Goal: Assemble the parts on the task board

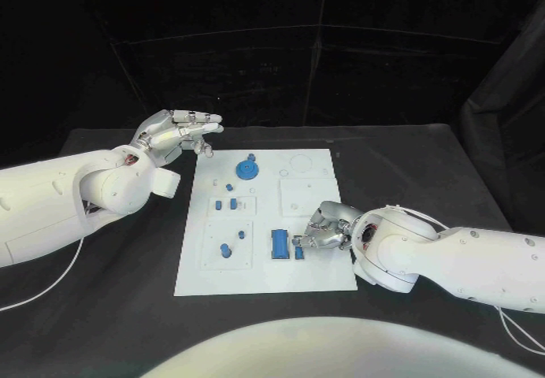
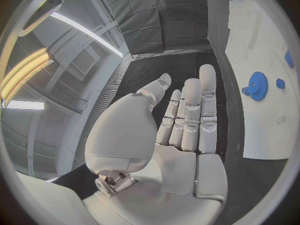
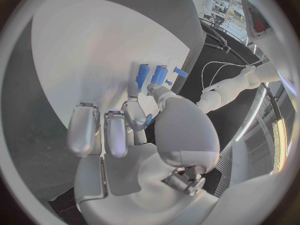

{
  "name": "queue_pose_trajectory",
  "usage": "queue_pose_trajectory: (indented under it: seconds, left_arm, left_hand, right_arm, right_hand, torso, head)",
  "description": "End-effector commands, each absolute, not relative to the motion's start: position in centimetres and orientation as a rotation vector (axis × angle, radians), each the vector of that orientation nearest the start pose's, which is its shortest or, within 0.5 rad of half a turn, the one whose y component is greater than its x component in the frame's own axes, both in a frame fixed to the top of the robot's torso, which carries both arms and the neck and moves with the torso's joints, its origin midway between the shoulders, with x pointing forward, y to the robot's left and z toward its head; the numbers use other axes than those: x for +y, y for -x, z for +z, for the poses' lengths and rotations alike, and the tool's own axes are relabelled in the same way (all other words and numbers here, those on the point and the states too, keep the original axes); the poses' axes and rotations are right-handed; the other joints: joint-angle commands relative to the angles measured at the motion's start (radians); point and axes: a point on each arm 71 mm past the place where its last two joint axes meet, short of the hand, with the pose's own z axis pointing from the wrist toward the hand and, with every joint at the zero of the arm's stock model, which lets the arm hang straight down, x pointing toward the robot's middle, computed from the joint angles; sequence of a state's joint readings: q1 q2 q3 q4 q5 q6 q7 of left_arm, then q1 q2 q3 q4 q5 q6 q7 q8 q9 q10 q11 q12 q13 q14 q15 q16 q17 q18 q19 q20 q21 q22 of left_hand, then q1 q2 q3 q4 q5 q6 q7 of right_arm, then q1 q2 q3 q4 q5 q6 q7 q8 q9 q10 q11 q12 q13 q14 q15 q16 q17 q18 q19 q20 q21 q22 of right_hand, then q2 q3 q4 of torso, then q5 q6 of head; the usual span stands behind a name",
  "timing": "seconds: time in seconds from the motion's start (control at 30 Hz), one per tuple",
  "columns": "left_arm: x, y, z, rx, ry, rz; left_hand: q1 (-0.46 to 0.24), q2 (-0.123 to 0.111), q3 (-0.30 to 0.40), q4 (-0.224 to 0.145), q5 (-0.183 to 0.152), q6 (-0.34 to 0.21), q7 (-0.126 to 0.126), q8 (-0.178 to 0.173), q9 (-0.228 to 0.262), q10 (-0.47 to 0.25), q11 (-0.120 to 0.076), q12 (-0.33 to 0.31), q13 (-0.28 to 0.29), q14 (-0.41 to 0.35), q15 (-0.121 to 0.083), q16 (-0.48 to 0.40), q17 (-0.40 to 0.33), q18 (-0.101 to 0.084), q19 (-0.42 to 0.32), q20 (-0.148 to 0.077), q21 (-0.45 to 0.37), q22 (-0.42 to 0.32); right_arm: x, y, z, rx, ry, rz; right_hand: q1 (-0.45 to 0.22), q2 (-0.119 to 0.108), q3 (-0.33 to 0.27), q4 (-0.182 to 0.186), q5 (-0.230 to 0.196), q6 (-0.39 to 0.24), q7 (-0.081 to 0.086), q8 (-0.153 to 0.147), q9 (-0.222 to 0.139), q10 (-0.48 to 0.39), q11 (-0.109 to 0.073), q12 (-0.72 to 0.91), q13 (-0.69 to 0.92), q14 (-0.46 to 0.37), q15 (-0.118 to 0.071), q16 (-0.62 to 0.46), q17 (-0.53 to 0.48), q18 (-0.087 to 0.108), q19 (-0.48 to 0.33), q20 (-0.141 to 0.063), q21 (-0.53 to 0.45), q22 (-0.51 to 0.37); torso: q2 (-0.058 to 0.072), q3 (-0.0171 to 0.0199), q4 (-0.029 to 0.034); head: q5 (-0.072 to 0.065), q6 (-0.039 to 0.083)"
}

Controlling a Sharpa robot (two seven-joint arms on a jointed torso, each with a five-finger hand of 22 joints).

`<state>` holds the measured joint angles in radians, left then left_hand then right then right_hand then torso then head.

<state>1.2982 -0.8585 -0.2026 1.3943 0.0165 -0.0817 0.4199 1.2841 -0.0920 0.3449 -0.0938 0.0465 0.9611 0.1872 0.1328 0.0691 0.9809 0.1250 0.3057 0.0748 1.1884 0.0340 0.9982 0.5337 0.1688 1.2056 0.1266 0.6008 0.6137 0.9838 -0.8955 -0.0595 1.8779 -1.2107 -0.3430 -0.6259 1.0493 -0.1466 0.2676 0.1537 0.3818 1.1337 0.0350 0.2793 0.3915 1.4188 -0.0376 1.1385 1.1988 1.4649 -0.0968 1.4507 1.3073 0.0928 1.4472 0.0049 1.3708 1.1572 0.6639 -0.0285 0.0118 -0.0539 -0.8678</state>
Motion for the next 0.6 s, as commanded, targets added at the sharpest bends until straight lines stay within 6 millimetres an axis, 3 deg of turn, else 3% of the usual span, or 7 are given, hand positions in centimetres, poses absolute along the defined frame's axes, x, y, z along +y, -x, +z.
queue_pose_trajectory:
  seconds: [0.03,0.4,0.6]
  left_arm:
    - [24.76,-50.40,-19.11,1.532,1.050,-1.593]
    - [24.78,-50.40,-19.13,1.534,1.051,-1.592]
    - [24.80,-50.40,-19.13,1.535,1.051,-1.593]
  left_hand:
    - [0.000,0.010,-0.003,0.001,0.002,-0.003,0.004,0.005,-0.001,-0.008,-0.002,0.006,-0.001,-0.005,0.000,0.005,-0.001,0.013,-0.005,0.004,-0.006,-0.001]
    - [0.000,0.010,-0.003,0.001,0.002,-0.003,0.004,0.005,-0.001,-0.008,-0.002,0.006,-0.001,-0.005,0.000,0.005,-0.001,0.013,-0.005,0.004,-0.006,-0.001]
    - [0.000,0.010,-0.003,0.001,0.002,-0.003,0.004,0.005,-0.001,-0.008,-0.002,0.006,-0.001,-0.005,0.000,0.005,-0.001,0.013,-0.005,0.004,-0.006,-0.001]
  right_arm:
    - [-15.60,-36.44,-26.53,2.165,-0.314,0.558]
    - [-15.63,-36.30,-26.47,2.171,-0.290,0.556]
    - [-15.93,-36.10,-26.18,2.154,-0.268,0.587]
  right_hand:
    - [-0.012,0.003,-0.022,0.002,-0.011,-0.001,0.007,-0.005,0.002,0.002,0.004,-0.005,0.000,0.068,-0.003,-0.002,0.069,-0.015,0.000,0.002,-0.003,-0.002]
    - [-0.009,0.003,-0.069,0.000,-0.029,-0.005,0.009,-0.009,0.005,-0.003,0.006,-0.014,-0.003,0.066,-0.001,-0.008,0.061,-0.013,-0.004,0.003,-0.009,-0.012]
    - [0.040,0.011,-0.093,-0.033,-0.062,-0.009,0.009,-0.012,0.009,-0.006,0.006,-0.019,-0.003,0.066,-0.001,-0.012,0.058,-0.012,-0.007,0.003,-0.013,-0.017]
  torso:
    - [0.000,0.0004,-0.0010]
    - [0.000,0.0007,-0.0008]
    - [0.000,0.0015,-0.0011]
  head:
    - [-0.001,0.001]
    - [-0.003,-0.001]
    - [-0.003,0.001]
